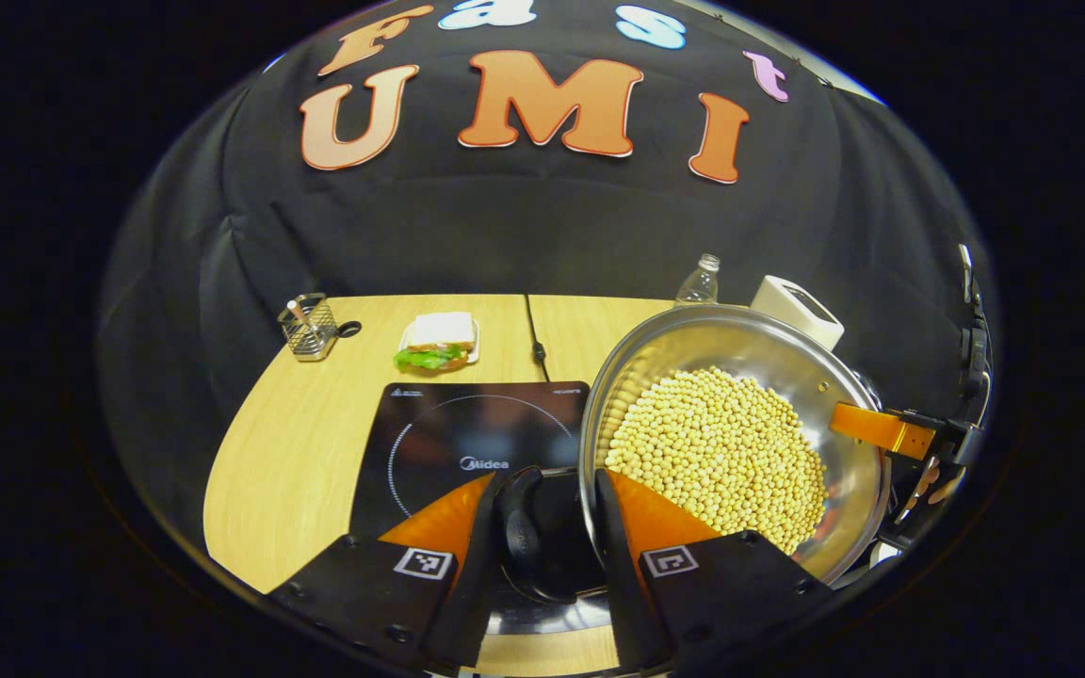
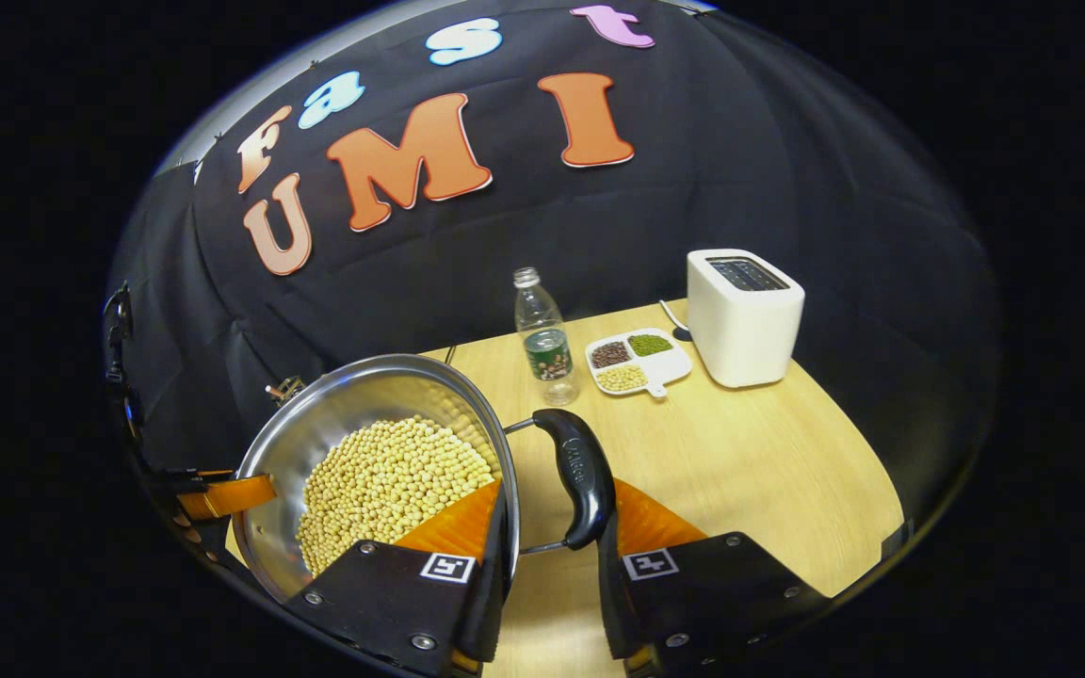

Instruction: First push the handle of the pot to place it horizontally, then grasp the pot with both hands and set it on the induction cooktop.

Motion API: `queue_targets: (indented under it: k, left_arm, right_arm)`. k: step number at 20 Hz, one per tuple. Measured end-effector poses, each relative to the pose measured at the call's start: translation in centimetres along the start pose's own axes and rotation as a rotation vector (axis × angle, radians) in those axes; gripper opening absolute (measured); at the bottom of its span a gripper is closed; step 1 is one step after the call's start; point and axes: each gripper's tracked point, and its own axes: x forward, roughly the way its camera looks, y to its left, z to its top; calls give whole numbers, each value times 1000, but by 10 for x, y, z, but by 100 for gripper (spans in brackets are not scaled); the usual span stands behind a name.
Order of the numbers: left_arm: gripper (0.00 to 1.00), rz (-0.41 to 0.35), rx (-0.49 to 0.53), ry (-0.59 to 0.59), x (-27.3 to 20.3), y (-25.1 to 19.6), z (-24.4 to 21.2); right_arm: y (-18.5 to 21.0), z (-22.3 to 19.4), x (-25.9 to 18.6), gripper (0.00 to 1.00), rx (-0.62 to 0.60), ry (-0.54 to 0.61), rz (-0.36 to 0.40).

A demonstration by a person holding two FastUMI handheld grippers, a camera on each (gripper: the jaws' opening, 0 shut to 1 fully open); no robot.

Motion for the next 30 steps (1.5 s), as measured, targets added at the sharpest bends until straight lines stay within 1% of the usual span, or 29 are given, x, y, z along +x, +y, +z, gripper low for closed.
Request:
queue_targets:
  k: [6, 7, 8, 9, 10, 11, 14, 15, 16, 18, 20, 21, 23, 24, 25, 26, 28, 30]
  left_arm:
    - [56, 47, -49, 4, -25, 62, 6]
    - [59, 56, -58, 8, -27, 74, 6]
    - [59, 67, -66, 12, -30, 86, 4]
    - [55, 77, -72, 13, -31, 97, 4]
    - [56, 88, -78, 15, -36, 99, 7]
    - [63, 98, -85, 18, -43, 103, 8]
    - [63, 119, -105, 36, -61, 107, 11]
    - [59, 123, -111, 46, -65, 107, 8]
    - [59, 126, -120, 58, -60, 99, 2]
    - [59, 132, -132, 83, -61, 99, -2]
    - [60, 140, -142, 103, -63, 99, -2]
    - [56, 145, -145, 110, -66, 98, 0]
    - [63, 153, -150, 117, -67, 98, 2]
    - [59, 155, -153, 121, -67, 98, 1]
    - [63, 155, -155, 127, -68, 97, 1]
    - [63, 154, -158, 131, -66, 98, 1]
    - [56, 146, -164, 141, -66, 97, 0]
    - [63, 138, -164, 133, -69, 98, 6]
  right_arm:
    - [65, 1, 20, 43, -32, 15, 50]
    - [75, -1, 24, 43, -37, 22, 60]
    - [86, -2, 29, 43, -40, 28, 70]
    - [95, -7, 34, 43, -44, 34, 80]
    - [106, -9, 38, 43, -48, 41, 90]
    - [116, -12, 43, 43, -51, 48, 99]
    - [141, -23, 60, 43, -61, 73, 119]
    - [146, -27, 65, 43, -65, 80, 123]
    - [150, -32, 69, 43, -68, 90, 126]
    - [159, -40, 83, 43, -77, 109, 132]
    - [163, -49, 90, 43, -81, 132, 137]
    - [168, -54, 96, 43, -80, 142, 140]
    - [175, -61, 108, 43, -83, 157, 146]
    - [177, -64, 112, 43, -83, 161, 147]
    - [180, -68, 116, 43, -86, 164, 146]
    - [181, -71, 118, 43, -88, 167, 146]
    - [180, -75, 123, 43, -90, 173, 147]
    - [179, -75, 123, 43, -72, 175, 152]
